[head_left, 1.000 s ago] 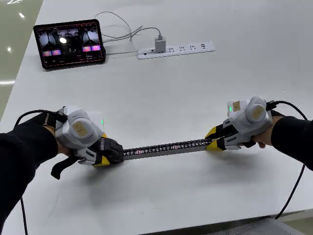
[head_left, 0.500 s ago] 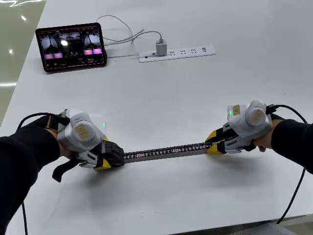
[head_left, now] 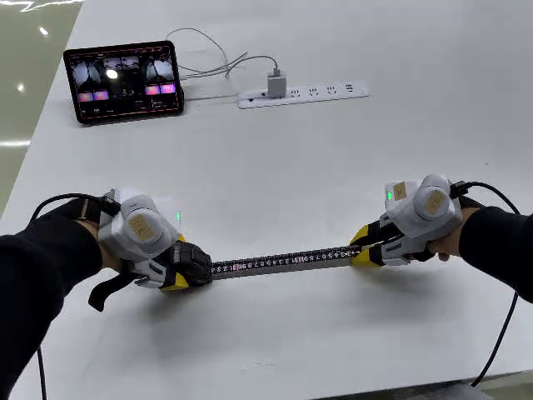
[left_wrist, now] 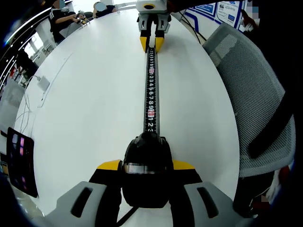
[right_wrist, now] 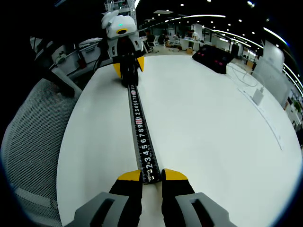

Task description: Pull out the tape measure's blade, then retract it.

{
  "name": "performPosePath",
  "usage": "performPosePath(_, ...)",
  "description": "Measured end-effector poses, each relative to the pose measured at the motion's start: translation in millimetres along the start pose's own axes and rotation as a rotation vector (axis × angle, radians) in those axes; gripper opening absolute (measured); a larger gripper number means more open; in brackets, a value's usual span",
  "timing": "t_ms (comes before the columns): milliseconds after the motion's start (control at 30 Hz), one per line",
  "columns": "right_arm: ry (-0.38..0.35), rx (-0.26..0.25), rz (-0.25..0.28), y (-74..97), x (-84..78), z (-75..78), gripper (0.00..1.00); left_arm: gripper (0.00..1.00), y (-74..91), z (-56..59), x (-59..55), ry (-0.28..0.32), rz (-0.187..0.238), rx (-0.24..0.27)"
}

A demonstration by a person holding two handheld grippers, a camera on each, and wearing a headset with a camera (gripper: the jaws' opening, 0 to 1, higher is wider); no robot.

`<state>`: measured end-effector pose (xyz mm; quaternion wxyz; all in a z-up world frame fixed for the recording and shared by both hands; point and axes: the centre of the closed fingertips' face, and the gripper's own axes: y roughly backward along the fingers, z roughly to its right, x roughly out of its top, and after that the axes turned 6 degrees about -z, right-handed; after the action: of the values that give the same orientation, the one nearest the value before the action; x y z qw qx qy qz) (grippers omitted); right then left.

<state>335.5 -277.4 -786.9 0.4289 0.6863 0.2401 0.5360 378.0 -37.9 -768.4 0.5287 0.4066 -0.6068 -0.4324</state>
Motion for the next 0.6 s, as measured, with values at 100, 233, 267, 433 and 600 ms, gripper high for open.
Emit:
performPosePath(100,0.012,0.003,-0.015,0.0,0.1,0.1,0.12,0.33,-0.1,0.1,-0.2,-0.016,-0.014,-0.002)
performPosePath(233,0.008,0.008,-0.031,-0.2,1.1,0.7,0.12,0.34,0.9,0.4,0.2,-0.016,-0.020,-0.025)
performPosePath(267,0.016,0.008,-0.040,-0.5,0.7,0.1,0.12,0.34,1.5,0.4,0.3,-0.001,-0.018,-0.040)
performPosePath(433,0.055,0.002,-0.075,-0.9,-0.3,0.2,0.12,0.34,1.7,2.3,0.8,0.004,-0.027,-0.062)
performPosePath(600,0.036,0.001,-0.074,-0.6,-2.1,2.7,0.13,0.38,3.4,-0.6,1.3,0.007,-0.030,-0.047)
